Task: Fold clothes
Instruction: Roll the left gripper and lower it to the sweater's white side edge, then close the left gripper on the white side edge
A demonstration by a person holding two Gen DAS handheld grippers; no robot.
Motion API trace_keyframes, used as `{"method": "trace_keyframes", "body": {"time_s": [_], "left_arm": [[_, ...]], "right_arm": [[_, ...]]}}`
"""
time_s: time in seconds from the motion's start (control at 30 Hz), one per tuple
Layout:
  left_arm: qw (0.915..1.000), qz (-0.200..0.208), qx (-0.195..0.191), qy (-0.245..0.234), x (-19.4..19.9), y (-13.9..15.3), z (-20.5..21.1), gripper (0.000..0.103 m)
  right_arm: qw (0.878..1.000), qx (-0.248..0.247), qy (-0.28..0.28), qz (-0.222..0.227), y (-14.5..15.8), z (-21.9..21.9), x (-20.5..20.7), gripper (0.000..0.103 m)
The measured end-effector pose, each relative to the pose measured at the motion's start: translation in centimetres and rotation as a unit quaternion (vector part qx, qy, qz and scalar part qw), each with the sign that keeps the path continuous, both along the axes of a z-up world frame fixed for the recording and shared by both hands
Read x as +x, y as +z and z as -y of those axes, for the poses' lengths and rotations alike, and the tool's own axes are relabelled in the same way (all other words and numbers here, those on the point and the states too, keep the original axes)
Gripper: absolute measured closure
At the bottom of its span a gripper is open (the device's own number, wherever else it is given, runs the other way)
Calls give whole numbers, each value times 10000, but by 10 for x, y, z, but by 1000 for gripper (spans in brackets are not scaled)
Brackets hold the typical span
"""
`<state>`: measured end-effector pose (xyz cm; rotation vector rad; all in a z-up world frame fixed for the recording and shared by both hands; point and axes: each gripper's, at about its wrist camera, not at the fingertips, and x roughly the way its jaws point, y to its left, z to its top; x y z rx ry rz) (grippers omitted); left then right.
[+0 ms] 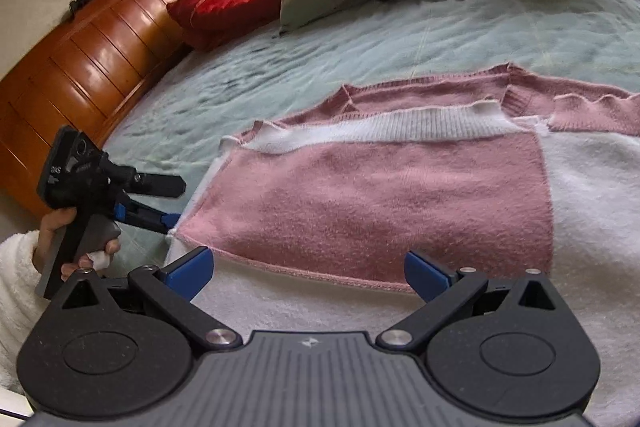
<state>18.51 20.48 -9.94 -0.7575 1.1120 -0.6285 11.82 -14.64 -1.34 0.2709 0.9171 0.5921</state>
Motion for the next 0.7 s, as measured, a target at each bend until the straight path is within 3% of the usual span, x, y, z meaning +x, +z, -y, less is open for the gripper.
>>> {"method": "trace_keyframes", "body": {"time_s": [0.2,0.7], "left_arm": [[9999,69,-61,-60,20,-2,8,1],[9968,-202,-647,-425,14,-14,8,1]], "right_arm": [[10000,-72,-35,1,1,-1,-2,0],[9999,36,33,115,6,3,-7,0]]}}
